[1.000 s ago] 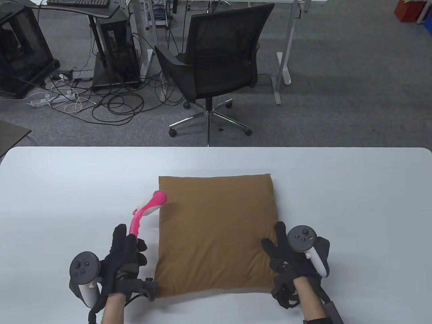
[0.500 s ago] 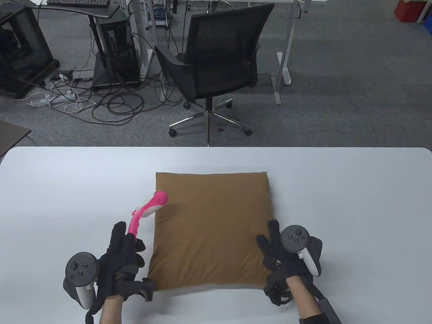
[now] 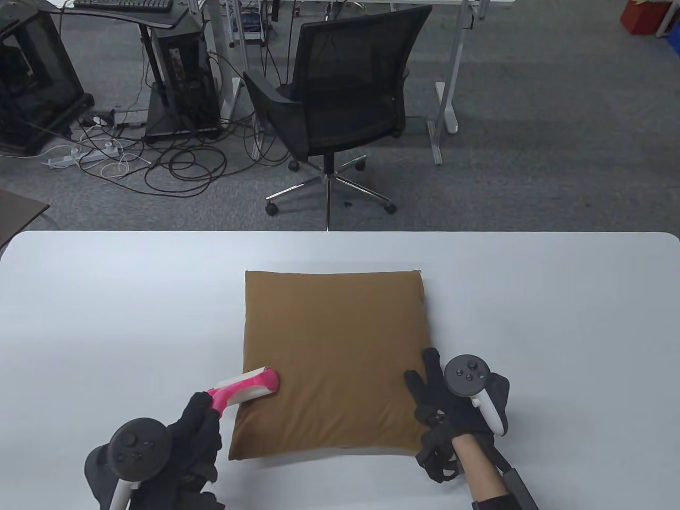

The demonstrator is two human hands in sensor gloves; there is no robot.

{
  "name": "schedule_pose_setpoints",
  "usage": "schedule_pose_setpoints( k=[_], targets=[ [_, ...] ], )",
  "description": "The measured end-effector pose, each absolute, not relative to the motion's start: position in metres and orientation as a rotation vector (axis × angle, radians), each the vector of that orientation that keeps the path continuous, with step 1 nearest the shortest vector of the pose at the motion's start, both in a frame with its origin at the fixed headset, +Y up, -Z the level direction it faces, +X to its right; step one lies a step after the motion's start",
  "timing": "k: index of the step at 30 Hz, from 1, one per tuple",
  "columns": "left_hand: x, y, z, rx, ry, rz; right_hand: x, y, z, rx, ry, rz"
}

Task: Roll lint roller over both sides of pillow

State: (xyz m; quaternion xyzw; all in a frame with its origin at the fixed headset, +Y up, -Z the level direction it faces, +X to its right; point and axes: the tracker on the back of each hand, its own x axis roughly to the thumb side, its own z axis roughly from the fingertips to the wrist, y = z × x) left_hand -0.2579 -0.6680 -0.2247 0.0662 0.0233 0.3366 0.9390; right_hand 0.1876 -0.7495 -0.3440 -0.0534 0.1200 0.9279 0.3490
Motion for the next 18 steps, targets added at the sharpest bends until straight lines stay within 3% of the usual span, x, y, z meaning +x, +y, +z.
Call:
schedule_pose_setpoints(
  k=[7,12,18],
  targets=[
    [-0.246,-0.678,-0.254,0.137,0.01,0.579,0.188,-0.75,-0.344,-0.138,0.319,2.395],
    [-0.244,-0.677,-0.284,0.042,0.014,0.589,0.188,-0.75,-0.344,-0.137,0.328,2.39],
    [-0.236,-0.686,-0.323,0.008,0.079,0.531,0.188,-0.75,-0.344,-0.135,0.338,2.379]
  ],
)
